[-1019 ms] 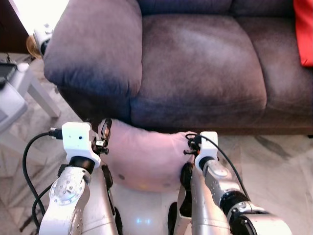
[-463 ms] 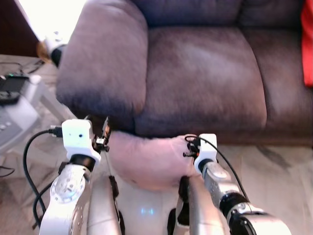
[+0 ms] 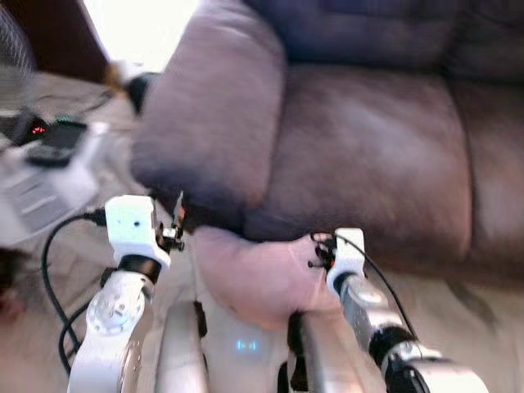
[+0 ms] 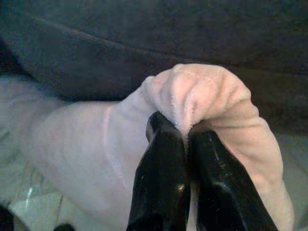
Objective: Move the pillow to the sofa from floor
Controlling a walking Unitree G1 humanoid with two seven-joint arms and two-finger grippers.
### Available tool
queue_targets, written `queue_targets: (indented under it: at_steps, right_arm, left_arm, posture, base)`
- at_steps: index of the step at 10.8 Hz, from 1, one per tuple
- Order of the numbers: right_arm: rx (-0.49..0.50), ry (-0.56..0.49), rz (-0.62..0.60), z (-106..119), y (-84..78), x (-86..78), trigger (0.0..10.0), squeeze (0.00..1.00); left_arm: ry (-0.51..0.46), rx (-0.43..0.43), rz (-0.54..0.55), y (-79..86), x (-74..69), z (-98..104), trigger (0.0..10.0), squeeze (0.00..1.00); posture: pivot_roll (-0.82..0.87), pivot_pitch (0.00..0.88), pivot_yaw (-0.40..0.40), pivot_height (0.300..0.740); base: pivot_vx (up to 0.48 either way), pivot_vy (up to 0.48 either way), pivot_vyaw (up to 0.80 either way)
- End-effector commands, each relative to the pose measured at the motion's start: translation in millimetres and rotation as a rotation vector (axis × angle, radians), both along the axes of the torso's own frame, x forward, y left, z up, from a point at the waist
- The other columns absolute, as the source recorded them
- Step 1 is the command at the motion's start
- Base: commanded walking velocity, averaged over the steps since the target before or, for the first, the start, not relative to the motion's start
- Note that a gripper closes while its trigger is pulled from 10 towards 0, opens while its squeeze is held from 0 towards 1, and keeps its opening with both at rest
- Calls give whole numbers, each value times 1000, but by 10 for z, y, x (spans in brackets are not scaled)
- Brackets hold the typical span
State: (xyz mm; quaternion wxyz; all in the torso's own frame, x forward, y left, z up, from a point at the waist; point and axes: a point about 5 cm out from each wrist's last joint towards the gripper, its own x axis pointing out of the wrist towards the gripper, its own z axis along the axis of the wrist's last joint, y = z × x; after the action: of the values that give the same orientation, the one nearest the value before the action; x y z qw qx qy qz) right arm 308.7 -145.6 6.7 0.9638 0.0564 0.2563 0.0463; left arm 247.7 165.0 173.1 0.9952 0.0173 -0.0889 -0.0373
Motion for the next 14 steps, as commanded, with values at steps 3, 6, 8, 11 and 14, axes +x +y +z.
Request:
queue_targets:
  at_steps: [3, 6, 8, 11, 14]
  right_arm:
    - [-25, -230, -56, 322, -207, 140, 10000, 0]
    - [-43, -313, -74, 478, -295, 158, 10000, 0]
    - [-43, -382, -111, 676, -350, 285, 10000, 0]
    - [-35, -459, -110, 930, -334, 412, 10000, 0]
    - [-34, -519, -123, 1118, -345, 502, 10000, 0]
  left_arm:
    - [-20, 7, -1, 4, 72, -2, 10000, 0]
    - [-54, 0, -20, -31, 235, 44, 10000, 0]
    - [-81, -2, -42, -62, 349, 88, 10000, 0]
    - [-117, -6, -63, -102, 518, 148, 10000, 0]
    - [-154, -3, -86, -123, 650, 204, 10000, 0]
  posture:
    - [168, 148, -89, 663]
    - [155, 90, -83, 663]
    - [145, 48, -73, 663]
    - [138, 2, -61, 663]
    - [135, 0, -48, 663]
  base:
    - [0, 0, 0]
    - [0, 0, 0]
    - [0, 0, 0]
    - [0, 0, 0]
    - [0, 0, 0]
